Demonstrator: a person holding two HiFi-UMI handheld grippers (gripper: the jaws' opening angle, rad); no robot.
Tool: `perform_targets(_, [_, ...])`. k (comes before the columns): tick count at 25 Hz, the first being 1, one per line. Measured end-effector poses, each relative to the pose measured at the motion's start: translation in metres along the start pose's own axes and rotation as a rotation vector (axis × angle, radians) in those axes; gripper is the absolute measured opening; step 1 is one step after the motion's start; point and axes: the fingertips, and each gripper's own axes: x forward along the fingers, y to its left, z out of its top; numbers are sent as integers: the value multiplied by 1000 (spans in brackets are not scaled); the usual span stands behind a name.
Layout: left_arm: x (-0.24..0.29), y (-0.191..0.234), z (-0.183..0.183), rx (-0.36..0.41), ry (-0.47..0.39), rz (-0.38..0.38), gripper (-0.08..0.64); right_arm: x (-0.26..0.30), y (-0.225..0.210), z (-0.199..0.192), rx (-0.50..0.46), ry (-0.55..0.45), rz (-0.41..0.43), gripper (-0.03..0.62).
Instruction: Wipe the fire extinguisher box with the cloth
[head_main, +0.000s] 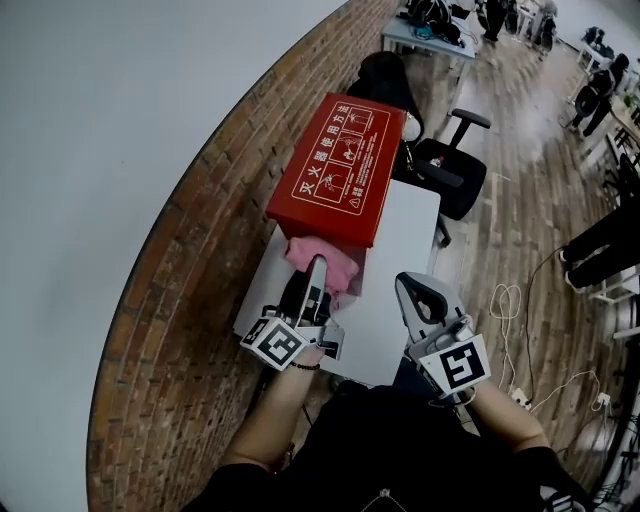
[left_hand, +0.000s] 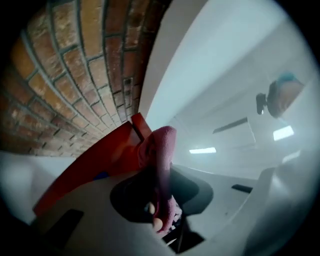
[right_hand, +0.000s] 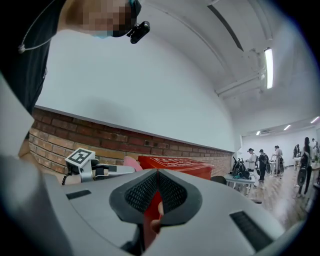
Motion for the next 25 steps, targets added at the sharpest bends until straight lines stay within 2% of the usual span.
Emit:
perform_targets(2, [-7, -9, 2, 161, 23, -5, 129, 1, 1, 5, 31, -39, -5, 20])
perform_targets(5, [-16, -28, 1, 367, 51, -42, 129, -2, 0, -6, 59, 14, -21, 20])
perform_targets(9, [-23, -59, -13, 567, 95, -94, 130, -8, -1, -9, 77, 13, -10, 20])
perform_targets(13, [-27, -82, -29, 667, 127, -115, 130, -16, -8, -9, 88, -8, 16, 20])
perform_targets(22, [-23, -122, -75, 854, 139, -38, 130, -50, -45, -8, 107, -22, 122, 20])
perform_targets(25, [-20, -142, -98, 884, 143, -27, 130, -69, -62, -8, 95, -24, 155, 20])
